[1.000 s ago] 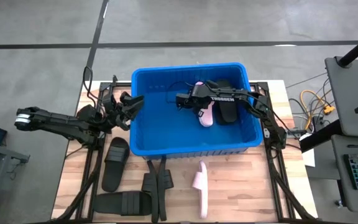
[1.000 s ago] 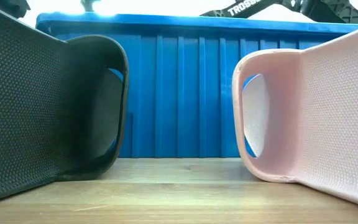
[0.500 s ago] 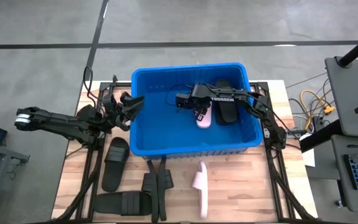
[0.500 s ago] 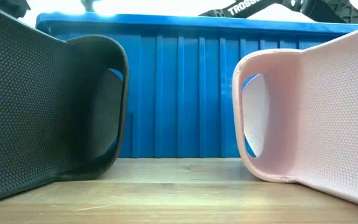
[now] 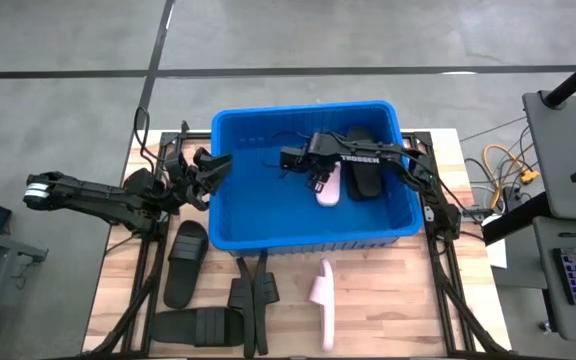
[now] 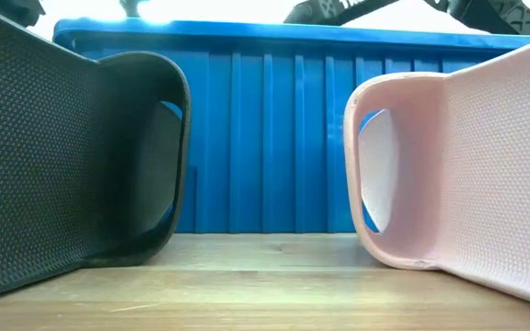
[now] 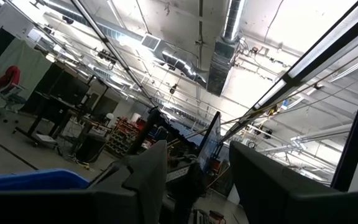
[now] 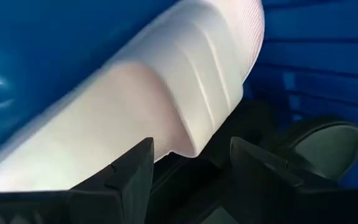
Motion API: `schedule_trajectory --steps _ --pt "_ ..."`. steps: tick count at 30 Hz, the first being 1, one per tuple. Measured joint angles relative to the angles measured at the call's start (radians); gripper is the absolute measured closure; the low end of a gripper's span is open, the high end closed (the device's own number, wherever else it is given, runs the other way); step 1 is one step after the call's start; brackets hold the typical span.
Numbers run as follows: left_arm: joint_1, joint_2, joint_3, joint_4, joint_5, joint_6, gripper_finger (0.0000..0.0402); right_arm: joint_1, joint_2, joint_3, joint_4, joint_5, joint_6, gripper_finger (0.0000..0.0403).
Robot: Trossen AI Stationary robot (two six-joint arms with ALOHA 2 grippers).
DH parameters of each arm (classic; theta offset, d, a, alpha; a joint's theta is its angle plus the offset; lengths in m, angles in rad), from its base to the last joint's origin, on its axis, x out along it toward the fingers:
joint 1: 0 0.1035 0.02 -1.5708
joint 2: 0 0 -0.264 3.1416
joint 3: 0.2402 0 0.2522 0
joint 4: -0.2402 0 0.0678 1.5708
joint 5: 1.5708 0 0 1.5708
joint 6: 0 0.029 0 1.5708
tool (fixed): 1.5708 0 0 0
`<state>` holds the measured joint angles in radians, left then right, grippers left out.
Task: Pick and place slides into bin
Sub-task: Put the pink slide into the blue bin
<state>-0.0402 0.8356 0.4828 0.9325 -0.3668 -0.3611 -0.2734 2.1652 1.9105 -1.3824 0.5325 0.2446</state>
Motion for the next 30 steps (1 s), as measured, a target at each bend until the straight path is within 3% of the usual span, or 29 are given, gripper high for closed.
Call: schedule_trajectory --steps 7,12,15,19,21,25,30 --pt "0.000 -0.011 0.000 0.054 -0.006 -0.025 0.0242 0.103 -0.136 0.017 0.070 0.044 -0.022 0.0210" --pt "0.000 -0.024 0.000 0.053 -0.007 0.015 0.0242 0.219 -0.340 -0.045 0.277 0.031 -0.126 0.0234" --pt "0.000 -0.020 0.000 0.054 -0.007 0.037 0.0242 0.308 -0.484 -0.121 0.457 -0.064 -0.171 0.0251" --pt "0.000 -0.003 0.000 0.053 -0.008 0.029 0.0242 0.433 -0.686 -0.273 0.760 -0.310 -0.195 0.0271" --pt "0.000 0.005 0.000 0.052 -0.008 0.028 0.0242 0.497 -0.782 -0.377 0.936 -0.353 -0.182 0.0281" --pt "0.001 0.023 0.000 0.053 -0.008 0.028 0.0242 0.612 -0.949 -0.599 1.236 -0.314 -0.205 0.0297" --pt "0.001 0.052 0.000 0.053 -0.032 0.026 0.0242 0.704 -1.109 -0.858 1.437 -0.147 -0.195 0.0314"
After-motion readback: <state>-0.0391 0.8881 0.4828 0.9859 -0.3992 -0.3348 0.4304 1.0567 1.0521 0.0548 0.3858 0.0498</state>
